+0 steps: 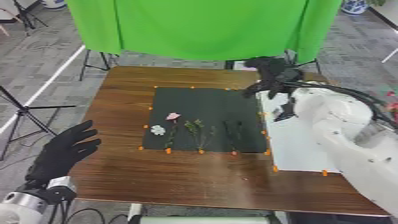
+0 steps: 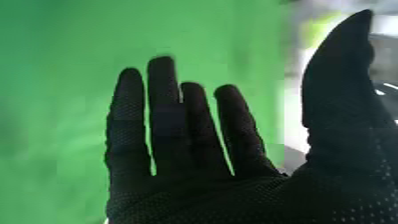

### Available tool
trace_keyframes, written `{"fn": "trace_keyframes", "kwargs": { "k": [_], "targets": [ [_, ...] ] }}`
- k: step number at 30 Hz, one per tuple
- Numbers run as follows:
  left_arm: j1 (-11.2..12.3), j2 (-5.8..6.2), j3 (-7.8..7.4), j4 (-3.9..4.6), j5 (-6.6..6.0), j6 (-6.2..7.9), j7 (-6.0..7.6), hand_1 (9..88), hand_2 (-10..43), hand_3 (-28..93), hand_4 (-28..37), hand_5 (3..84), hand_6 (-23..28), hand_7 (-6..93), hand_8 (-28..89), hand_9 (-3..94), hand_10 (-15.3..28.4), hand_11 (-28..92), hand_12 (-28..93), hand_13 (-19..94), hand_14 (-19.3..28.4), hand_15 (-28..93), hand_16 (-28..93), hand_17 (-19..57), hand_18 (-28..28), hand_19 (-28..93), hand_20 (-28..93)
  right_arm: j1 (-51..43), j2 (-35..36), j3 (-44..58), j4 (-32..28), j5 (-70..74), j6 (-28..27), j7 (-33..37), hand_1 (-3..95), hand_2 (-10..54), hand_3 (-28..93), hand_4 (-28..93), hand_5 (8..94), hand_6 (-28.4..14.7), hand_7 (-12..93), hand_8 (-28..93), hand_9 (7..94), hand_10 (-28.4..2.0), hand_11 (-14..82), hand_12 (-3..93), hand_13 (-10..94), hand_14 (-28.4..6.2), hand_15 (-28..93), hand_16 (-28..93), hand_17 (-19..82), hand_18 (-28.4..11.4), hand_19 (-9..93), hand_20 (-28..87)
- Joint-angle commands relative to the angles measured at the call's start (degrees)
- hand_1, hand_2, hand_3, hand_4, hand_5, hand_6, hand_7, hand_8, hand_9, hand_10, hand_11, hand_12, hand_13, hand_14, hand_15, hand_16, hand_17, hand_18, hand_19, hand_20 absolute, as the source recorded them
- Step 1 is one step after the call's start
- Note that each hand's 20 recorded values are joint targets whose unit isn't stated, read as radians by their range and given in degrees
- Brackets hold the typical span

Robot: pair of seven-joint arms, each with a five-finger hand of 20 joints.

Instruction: Arrange flowers

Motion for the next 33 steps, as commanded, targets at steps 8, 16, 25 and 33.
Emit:
{"fn": "trace_keyframes", "kwargs": {
  "k": [8,16,25,33],
  "targets": [
    [0.72,-0.71,-0.01,-0.12,0.19,-0.84,-0.56,24.1,-0.8,72,-28.3,32.1,5.7,17.9,-10,27.4,13.4,24,17,20,17.8,46,-4,-9.6,22.2,42,9,-30.73,10.23,23.58,6.89,-5.25,-0.87,12.11,20.0,-9.5,90,-28,22.8,-6.2,32,-14,31.6,-13.4,17.1,23.7,35,-9.2,38,19,12,-18.8,59,36],
    [0.33,-0.56,0.21,0.01,0.26,-0.81,-0.71,24.2,-0.7,72,-28.3,32.0,5.6,18.1,-10,27.4,13.4,24,17,20,17.7,46,-4,-9.6,22.1,42,9,-29.26,9.97,20.88,8.43,-4.83,1.32,12.92,19.6,-9.5,90,-28,22.5,-8.1,31,-13,32.7,-13.6,17.5,23.1,38,-8.2,41,19,12,-18.8,60,37],
    [0.73,-0.85,0.17,-0.28,0.28,-0.60,-0.72,24.1,-0.8,72,-28.3,32.0,5.6,18.1,-10,27.4,13.4,24,17,20,17.7,46,-4,-9.6,22.2,42,9,-23.68,9.70,13.26,12.29,-7.02,8.40,15.49,21.1,-9.5,90,-28,22.6,-8.9,31,-13,31.5,-14.3,18.2,22.7,43,-7.2,49,18,14,-18.3,63,38],
    [0.65,-0.62,0.46,-0.22,0.16,-0.33,-0.44,24.1,-0.8,72,-28.3,32.0,5.6,17.9,-10,27.4,13.4,24,17,20,17.8,46,-4,-9.6,22.2,42,9,-15.82,9.33,5.31,17.49,-6.23,10.79,14.71,24.2,-9.5,90,-28,26.3,-8.2,35,-15,38.2,-13.6,21.0,20.4,54,-4.9,56,17,19,-16.9,67,37]
  ]
}}
